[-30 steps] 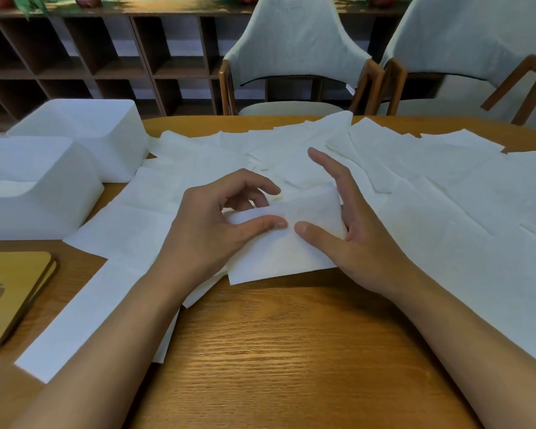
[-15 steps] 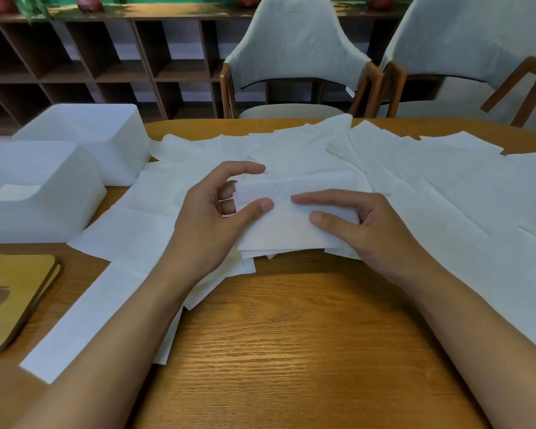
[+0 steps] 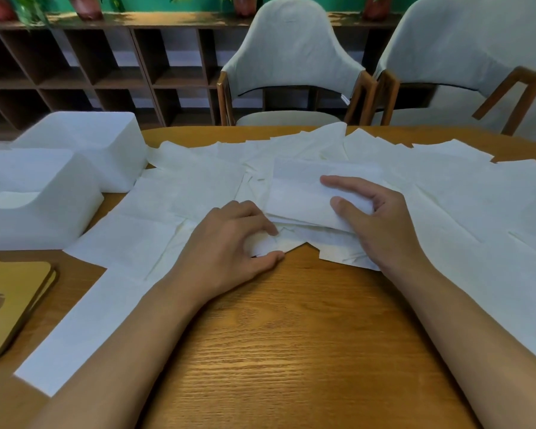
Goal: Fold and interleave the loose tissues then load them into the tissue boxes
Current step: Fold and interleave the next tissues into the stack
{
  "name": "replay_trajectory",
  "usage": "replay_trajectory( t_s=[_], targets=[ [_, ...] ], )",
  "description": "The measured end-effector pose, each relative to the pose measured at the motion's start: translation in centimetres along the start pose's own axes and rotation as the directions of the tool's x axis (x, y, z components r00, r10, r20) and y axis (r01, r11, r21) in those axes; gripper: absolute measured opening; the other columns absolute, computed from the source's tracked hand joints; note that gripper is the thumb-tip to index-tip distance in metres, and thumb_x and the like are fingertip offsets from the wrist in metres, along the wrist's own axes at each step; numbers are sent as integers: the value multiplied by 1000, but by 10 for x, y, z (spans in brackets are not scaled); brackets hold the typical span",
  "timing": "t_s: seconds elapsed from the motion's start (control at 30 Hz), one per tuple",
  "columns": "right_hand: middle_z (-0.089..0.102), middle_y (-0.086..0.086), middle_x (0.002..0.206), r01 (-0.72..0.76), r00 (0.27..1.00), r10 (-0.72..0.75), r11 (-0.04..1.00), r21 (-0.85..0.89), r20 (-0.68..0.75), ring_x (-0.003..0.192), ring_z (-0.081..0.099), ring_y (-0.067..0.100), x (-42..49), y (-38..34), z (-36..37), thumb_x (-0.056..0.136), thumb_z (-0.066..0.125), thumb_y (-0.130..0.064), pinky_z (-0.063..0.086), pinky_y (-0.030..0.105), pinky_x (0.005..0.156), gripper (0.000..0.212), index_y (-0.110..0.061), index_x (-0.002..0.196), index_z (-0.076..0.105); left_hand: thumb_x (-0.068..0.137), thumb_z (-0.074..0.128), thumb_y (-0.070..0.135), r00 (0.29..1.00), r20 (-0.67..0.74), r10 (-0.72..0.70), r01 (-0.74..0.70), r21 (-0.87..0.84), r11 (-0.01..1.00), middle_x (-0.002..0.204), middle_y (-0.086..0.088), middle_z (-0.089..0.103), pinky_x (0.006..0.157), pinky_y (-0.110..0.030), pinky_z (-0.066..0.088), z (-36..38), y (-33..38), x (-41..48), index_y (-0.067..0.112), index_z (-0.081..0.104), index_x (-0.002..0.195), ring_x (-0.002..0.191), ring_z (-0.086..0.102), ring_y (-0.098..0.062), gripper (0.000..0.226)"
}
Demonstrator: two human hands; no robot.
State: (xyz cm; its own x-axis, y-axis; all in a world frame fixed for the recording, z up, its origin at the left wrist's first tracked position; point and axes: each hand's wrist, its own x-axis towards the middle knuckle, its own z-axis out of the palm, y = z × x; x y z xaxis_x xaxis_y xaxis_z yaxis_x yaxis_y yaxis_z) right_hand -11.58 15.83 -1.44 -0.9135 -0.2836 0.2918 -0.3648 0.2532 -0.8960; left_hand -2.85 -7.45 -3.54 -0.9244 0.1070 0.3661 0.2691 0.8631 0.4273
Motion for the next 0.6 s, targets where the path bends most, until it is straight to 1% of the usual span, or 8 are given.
replay_trajectory(
  t_s=[0.1, 0.17, 0.27, 0.33, 0.43, 0.53, 0.6],
  targets=[
    [65, -31, 120, -7, 1000, 7, 1000, -10, 10, 119, 51, -13, -1, 0, 3, 98, 63, -14, 38, 1, 96, 31, -36, 116, 73, 89, 68, 48, 1000, 3, 18, -18, 36, 999, 104, 16, 67, 87, -40, 53, -1, 1, 0, 29, 79, 100, 101, 61, -8, 24],
    [65, -30, 122, -15, 1000, 16, 1000, -13, 12, 120, 50, -13, -1, 0, 4, 98, 63, -15, 37, -1, 96, 30, -37, 116, 73, 92, 66, 48, 1000, 21, 11, -12, 32, 999, 106, 15, 67, 86, -39, 54, -4, 0, 0, 29, 79, 105, 102, 61, -8, 27],
    [65, -28, 123, -15, 1000, 15, 1000, -5, 12, 120, 51, -12, -1, 1, 3, 99, 62, -15, 37, 0, 97, 30, -36, 117, 73, 90, 70, 54, 999, 47, -28, 27, 30, 999, 117, 16, 66, 91, -38, 55, -11, -7, -1, 31, 75, 117, 113, 59, -7, 36],
    [66, -26, 124, -14, 1000, 14, 1000, -3, 15, 121, 51, -10, -1, 0, 2, 99, 62, -14, 36, 3, 100, 30, -36, 117, 73, 88, 76, 53, 997, 54, -48, 47, 25, 999, 119, 16, 68, 94, -39, 55, -13, -11, -2, 30, 75, 118, 115, 60, -7, 38],
    [66, -24, 125, -15, 1000, 15, 1000, 3, 21, 122, 52, -8, -1, 0, 3, 98, 62, -13, 37, 5, 101, 31, -35, 117, 73, 87, 80, 48, 998, 44, -47, 45, 48, 998, 114, 16, 73, 90, -42, 58, -11, -10, -2, 31, 79, 108, 111, 64, -9, 27],
    [65, -24, 126, -26, 1000, 26, 1000, -4, 14, 122, 50, -9, -1, 0, 3, 99, 62, -14, 35, -1, 98, 31, -37, 116, 73, 89, 79, 41, 999, 40, -22, 21, 41, 999, 106, 17, 74, 82, -43, 59, -10, -6, -2, 30, 80, 94, 102, 67, -10, 12],
    [65, -24, 126, -28, 1000, 28, 1000, -10, 14, 122, 49, -9, -1, 0, 3, 99, 62, -15, 35, -2, 96, 31, -37, 116, 73, 90, 72, 40, 999, 35, -13, 12, 21, 1000, 98, 15, 73, 78, -42, 59, -9, -1, -2, 28, 80, 89, 96, 67, -9, 15]
  ],
)
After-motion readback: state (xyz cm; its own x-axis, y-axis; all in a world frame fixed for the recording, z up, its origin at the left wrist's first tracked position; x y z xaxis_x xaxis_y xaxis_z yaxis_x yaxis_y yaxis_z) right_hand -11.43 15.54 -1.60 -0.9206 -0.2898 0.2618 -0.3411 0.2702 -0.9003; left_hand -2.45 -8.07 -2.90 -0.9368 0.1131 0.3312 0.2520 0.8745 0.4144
